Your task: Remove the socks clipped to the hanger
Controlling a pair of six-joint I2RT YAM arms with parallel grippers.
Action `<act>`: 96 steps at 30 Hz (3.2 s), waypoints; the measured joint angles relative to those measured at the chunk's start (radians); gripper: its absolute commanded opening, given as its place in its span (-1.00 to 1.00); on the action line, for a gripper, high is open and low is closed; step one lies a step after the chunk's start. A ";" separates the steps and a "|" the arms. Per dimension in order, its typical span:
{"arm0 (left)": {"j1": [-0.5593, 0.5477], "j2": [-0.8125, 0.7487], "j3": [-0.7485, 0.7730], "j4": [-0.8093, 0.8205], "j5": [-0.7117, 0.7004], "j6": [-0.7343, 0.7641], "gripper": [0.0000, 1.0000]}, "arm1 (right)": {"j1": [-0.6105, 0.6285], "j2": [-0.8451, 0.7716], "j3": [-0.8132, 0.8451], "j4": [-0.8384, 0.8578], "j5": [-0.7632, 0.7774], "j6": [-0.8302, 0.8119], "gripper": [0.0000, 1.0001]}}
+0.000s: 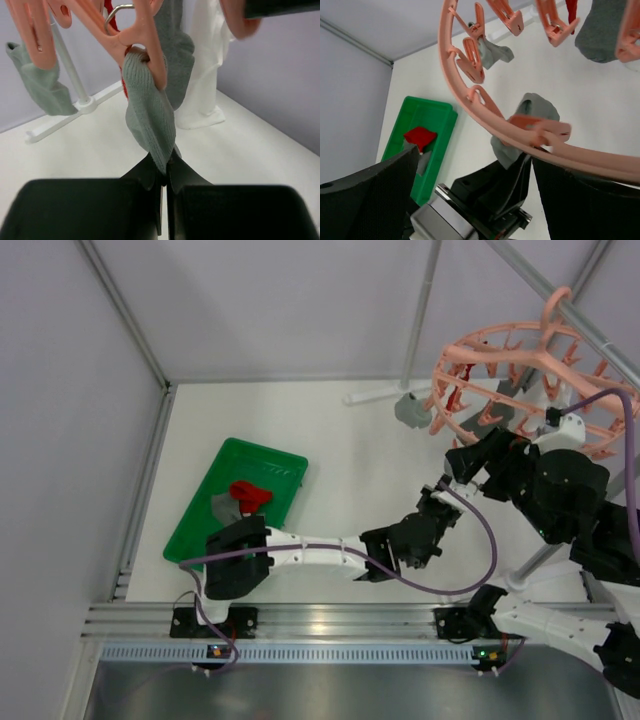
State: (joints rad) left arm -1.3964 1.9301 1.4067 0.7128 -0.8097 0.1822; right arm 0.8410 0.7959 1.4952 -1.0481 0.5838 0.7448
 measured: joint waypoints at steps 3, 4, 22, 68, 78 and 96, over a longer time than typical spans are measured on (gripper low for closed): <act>-0.019 0.035 0.027 0.001 -0.067 0.049 -1.00 | 0.000 0.030 0.013 -0.004 -0.024 0.000 0.61; -0.022 0.046 0.034 0.002 -0.087 0.062 -1.00 | 0.001 0.040 0.027 -0.003 -0.031 -0.001 0.60; -0.023 0.232 0.198 0.022 -0.371 0.323 -1.00 | 0.001 0.115 0.044 -0.001 -0.012 -0.051 0.18; -0.043 0.356 0.398 0.028 -0.546 0.635 -1.00 | 0.002 0.281 0.018 -0.064 0.326 -0.102 -0.07; -0.045 0.356 0.395 0.028 -0.546 0.628 -1.00 | 0.002 0.260 -0.024 -0.049 0.384 -0.111 -0.13; -0.052 0.336 0.340 0.029 -0.541 0.602 -1.00 | 0.002 0.214 -0.103 0.081 0.389 -0.208 -0.13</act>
State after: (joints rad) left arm -1.4483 2.2658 1.7462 0.7414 -1.3510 0.7845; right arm 0.8425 1.0096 1.3926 -0.9668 0.9726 0.5365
